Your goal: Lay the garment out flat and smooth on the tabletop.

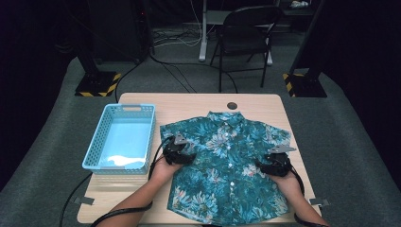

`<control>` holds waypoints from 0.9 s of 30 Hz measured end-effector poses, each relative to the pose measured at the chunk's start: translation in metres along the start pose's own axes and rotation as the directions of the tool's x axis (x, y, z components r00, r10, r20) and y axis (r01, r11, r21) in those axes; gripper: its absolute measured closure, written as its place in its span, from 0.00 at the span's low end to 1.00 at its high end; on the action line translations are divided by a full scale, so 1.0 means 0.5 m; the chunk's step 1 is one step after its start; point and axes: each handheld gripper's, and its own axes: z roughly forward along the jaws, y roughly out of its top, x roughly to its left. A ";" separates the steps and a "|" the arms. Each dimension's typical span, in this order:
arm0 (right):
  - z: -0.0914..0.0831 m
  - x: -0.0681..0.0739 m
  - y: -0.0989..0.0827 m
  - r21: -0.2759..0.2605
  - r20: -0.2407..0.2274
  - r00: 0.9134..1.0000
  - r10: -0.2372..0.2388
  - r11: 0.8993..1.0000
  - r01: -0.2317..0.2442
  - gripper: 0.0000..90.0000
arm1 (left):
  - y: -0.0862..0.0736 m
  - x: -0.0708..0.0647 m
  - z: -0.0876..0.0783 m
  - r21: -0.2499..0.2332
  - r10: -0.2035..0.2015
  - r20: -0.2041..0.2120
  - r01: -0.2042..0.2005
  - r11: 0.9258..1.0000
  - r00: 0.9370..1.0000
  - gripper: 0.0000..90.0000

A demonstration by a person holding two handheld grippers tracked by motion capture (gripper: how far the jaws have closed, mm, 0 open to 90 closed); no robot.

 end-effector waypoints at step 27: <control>0.026 -0.006 0.028 0.016 0.009 1.000 0.009 1.000 -0.009 0.43 | 0.014 0.026 0.018 -0.014 -0.034 -0.039 0.033 0.999 0.999 0.36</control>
